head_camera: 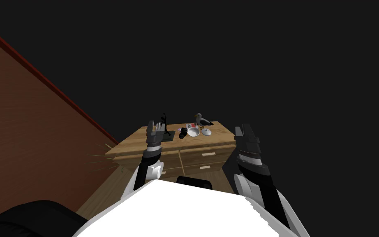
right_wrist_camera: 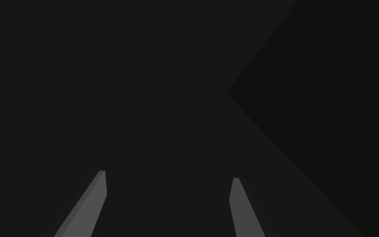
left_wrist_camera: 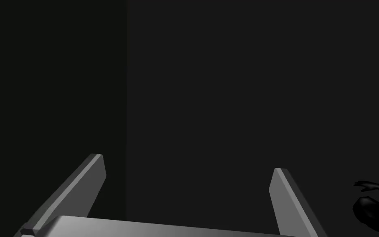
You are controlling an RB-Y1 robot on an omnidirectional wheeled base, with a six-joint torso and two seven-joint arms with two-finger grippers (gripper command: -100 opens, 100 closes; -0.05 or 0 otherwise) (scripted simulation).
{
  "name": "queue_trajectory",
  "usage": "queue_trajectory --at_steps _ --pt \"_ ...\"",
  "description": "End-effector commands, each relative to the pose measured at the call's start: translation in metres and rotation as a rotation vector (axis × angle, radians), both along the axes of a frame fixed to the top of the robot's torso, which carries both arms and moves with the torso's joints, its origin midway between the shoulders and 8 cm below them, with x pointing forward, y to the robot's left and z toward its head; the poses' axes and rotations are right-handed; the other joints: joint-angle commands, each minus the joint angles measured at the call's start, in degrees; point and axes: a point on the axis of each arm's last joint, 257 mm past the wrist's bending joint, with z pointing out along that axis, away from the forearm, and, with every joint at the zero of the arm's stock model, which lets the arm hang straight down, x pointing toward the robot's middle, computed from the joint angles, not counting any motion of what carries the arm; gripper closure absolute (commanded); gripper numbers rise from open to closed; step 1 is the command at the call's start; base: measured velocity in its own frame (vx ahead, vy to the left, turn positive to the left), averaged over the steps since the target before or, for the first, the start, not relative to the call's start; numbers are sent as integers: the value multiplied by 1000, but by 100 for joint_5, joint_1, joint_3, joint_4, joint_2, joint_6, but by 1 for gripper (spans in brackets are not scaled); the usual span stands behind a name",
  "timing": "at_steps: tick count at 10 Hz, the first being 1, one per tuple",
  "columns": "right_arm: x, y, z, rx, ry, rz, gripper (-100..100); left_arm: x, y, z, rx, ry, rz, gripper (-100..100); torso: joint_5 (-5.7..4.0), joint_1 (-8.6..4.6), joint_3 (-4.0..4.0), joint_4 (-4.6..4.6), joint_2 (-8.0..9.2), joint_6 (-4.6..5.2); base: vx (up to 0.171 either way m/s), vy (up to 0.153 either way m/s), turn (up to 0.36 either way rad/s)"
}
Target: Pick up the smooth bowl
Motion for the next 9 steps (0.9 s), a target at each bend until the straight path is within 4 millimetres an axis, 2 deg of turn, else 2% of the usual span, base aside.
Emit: queue_trajectory --at_steps 1,9 --pt "0 0 0 0 0 0 0 3 -1 -2 31 19 -4 -100 0 0 0 0 0 0 -12 -3 -10" --pt "0 0 0 0 0 0 0 35 11 -17 151 165 48 -100 0 0 11 4 20 1 -47 -3 -31"
